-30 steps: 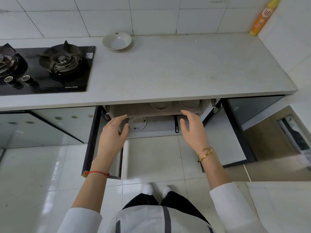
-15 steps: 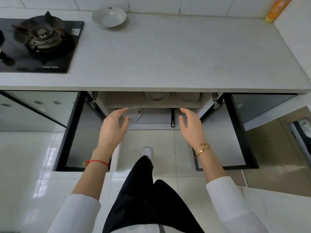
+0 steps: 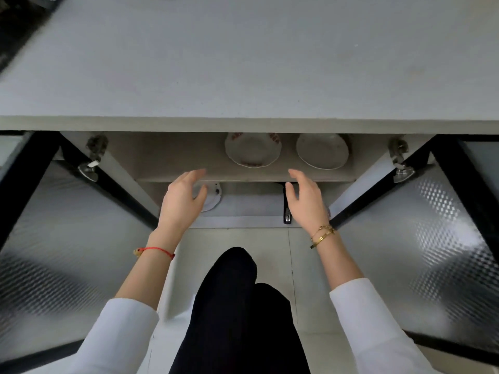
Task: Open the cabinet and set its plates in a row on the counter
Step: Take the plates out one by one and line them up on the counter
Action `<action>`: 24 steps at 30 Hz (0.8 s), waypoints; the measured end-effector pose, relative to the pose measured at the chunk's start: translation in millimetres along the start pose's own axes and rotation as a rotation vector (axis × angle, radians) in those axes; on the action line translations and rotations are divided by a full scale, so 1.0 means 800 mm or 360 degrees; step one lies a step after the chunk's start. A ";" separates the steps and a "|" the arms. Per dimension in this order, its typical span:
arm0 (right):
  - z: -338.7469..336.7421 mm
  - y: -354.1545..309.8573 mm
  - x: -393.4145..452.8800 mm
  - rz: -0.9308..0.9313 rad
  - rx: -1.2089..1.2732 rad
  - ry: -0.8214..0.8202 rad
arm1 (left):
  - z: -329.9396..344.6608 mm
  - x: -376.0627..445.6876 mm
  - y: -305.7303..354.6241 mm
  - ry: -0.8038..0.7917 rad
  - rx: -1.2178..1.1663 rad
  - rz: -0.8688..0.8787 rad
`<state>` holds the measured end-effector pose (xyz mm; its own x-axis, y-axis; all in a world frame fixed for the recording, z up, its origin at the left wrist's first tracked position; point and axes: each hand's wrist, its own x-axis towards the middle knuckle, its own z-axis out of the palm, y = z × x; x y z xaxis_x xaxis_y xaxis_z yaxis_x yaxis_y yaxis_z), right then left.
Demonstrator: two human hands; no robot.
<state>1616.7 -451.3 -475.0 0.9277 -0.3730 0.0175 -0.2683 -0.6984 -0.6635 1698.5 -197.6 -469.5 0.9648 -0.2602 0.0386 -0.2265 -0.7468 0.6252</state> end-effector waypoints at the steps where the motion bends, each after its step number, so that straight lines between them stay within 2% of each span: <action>1: 0.016 0.015 0.010 -0.0029 -0.0007 0.0015 | 0.017 0.009 -0.013 0.0019 0.0009 0.0022; 12: 0.135 0.135 0.075 -0.0294 -0.0086 0.0206 | 0.160 0.068 -0.107 0.0257 -0.0030 0.0202; 18: 0.145 0.154 0.114 -0.0287 -0.0042 0.0230 | 0.179 0.089 -0.106 0.0330 -0.0037 0.0288; 24: 0.142 0.147 0.174 -0.0184 -0.0007 0.0165 | 0.182 0.144 -0.102 0.0190 -0.0041 0.0110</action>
<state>1743.5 -516.0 -636.0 0.9207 -0.3508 0.1711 -0.1624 -0.7429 -0.6495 1808.7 -255.9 -629.4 0.9564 -0.2347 0.1738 -0.2909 -0.7131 0.6378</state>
